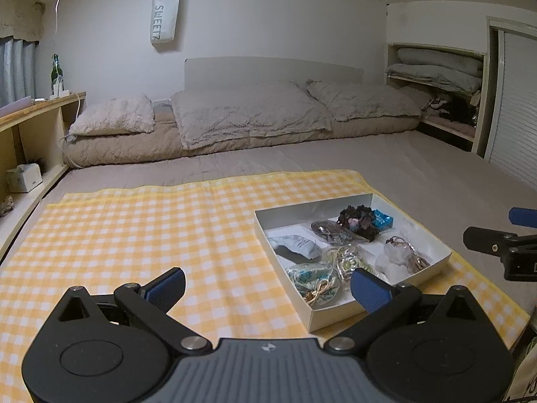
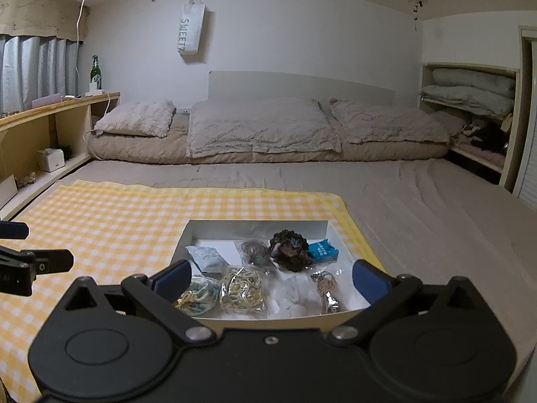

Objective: Organize soft objects

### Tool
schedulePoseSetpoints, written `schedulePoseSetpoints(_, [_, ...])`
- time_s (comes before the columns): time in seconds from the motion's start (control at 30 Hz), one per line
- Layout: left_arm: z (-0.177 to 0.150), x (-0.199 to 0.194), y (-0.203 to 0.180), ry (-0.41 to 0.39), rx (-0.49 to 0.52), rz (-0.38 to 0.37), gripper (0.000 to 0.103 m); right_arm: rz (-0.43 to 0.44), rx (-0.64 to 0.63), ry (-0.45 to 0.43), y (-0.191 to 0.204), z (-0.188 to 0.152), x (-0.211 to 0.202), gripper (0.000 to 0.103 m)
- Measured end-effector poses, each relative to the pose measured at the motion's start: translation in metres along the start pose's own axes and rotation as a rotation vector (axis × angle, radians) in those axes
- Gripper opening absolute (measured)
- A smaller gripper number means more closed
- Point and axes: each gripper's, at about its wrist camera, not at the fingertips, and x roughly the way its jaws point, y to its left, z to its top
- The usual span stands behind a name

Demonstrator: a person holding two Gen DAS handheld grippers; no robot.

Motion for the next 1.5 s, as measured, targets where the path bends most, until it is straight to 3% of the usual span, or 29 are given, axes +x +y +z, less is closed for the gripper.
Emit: schedulePoseSetpoints(1.5, [-0.0027, 0.0002, -0.0001, 0.007, -0.005, 0.001, 0.103, 0.006, -0.018, 0.024, 0.0048, -0.0052, -0.0015, 0.103])
